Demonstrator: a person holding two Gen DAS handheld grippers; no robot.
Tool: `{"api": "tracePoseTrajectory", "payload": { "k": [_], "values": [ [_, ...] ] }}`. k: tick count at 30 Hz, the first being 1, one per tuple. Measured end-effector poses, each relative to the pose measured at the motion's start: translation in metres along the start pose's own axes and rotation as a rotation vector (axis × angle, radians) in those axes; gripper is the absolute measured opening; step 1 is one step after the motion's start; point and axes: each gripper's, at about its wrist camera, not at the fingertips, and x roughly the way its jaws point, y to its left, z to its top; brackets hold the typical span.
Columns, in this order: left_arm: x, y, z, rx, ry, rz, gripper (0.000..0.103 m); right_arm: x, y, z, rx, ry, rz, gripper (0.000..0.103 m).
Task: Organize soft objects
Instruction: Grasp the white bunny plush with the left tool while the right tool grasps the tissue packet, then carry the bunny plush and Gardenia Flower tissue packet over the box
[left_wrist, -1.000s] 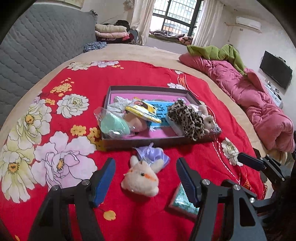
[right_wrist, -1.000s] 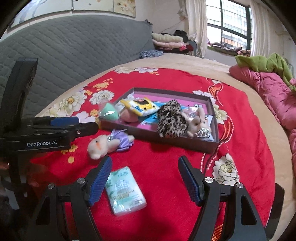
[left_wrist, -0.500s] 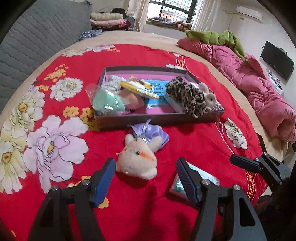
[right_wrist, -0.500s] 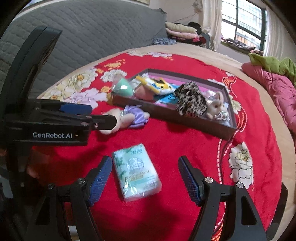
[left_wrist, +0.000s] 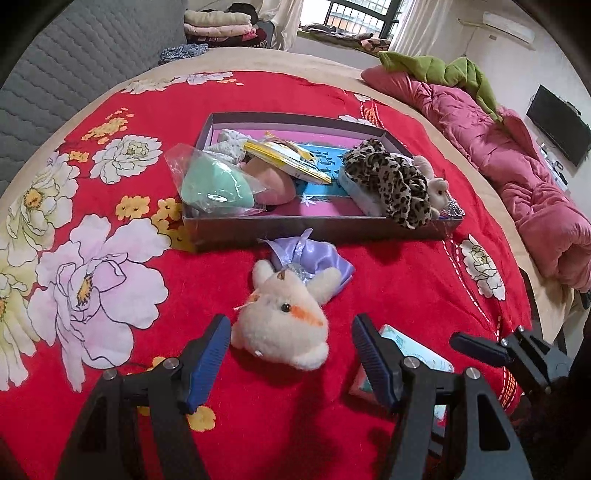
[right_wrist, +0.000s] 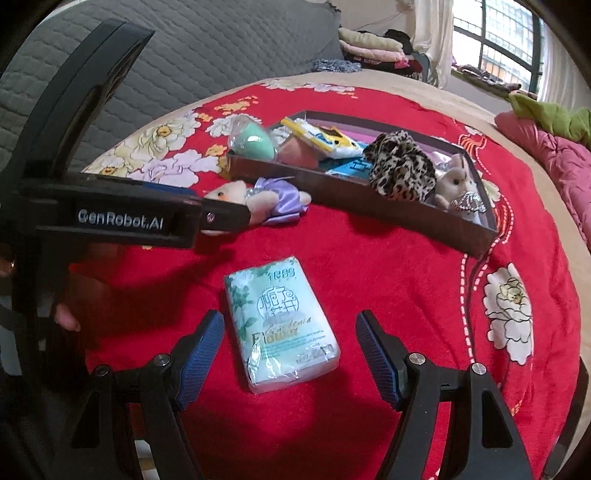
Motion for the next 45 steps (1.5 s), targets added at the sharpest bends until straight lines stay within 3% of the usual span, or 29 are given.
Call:
{"api": "tracePoseTrajectory", "payload": {
  "k": [6,25,31,36,45],
  "values": [
    [0.011,0.002,0.003,-0.02,0.023,-0.016,0.068,0.009,-0.002,-0.002,0.004,0.014,0.003,0.075],
    [0.043,0.002,0.015,-0.013,0.038,0.032,0.068,0.036,-0.004,0.009,-0.007,0.02,0.027,0.075],
    [0.046,-0.002,0.016,0.026,0.031,0.055,0.063,0.039,0.002,0.007,-0.037,0.017,0.035,0.057],
    [0.045,-0.009,0.016,0.066,0.026,0.071,0.054,0.037,0.0,0.006,-0.033,0.014,0.046,0.053],
    [0.036,-0.014,0.016,0.074,0.009,0.038,0.05,0.023,-0.017,0.006,0.025,-0.014,0.016,0.051]
  ]
}}
